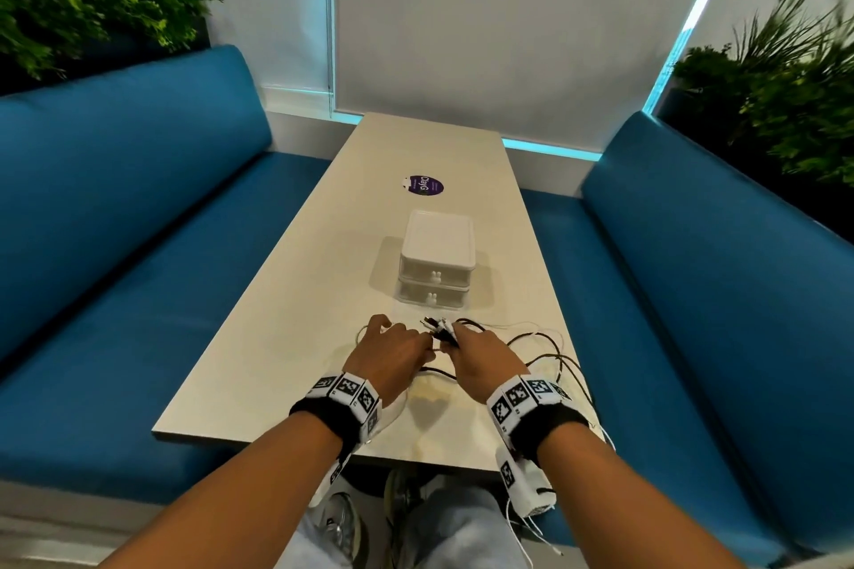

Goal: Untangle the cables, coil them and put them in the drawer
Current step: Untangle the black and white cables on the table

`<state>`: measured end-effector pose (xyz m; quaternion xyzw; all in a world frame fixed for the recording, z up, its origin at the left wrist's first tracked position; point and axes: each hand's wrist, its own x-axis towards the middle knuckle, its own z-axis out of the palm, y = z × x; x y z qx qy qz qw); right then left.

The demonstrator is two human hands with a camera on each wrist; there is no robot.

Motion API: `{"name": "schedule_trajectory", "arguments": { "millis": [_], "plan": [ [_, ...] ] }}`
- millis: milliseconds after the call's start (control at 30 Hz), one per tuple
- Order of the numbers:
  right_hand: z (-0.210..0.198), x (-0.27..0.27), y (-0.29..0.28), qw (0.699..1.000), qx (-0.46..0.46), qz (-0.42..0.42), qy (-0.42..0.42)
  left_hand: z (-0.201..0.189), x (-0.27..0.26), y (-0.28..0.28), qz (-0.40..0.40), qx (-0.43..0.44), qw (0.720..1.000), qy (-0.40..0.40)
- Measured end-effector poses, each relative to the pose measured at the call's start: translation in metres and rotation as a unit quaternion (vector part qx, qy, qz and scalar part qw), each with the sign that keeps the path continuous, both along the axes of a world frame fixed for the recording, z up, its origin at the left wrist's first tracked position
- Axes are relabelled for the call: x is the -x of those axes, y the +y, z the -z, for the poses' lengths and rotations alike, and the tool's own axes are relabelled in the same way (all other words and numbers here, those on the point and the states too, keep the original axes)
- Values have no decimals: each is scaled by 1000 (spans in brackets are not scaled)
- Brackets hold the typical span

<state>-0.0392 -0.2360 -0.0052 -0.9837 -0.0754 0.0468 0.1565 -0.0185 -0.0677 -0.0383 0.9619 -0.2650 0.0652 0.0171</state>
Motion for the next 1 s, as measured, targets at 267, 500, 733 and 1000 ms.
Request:
{"name": "schedule_trajectory", "arguments": {
  "millis": [267,500,733,1000],
  "plan": [
    [6,0,-41,988,96,122,-5,11,-5,24,-30,-21,999,16],
    [-4,0,-17,990,-15,115,-83,10,0,4,-36,-20,999,8],
    [5,-4,9,999,-37,-3,15,2,-4,-2,9,-8,1000,12],
    [-1,1,-8,999,31,26,-1,2,-3,4,-3,35,999,5]
  ]
}}
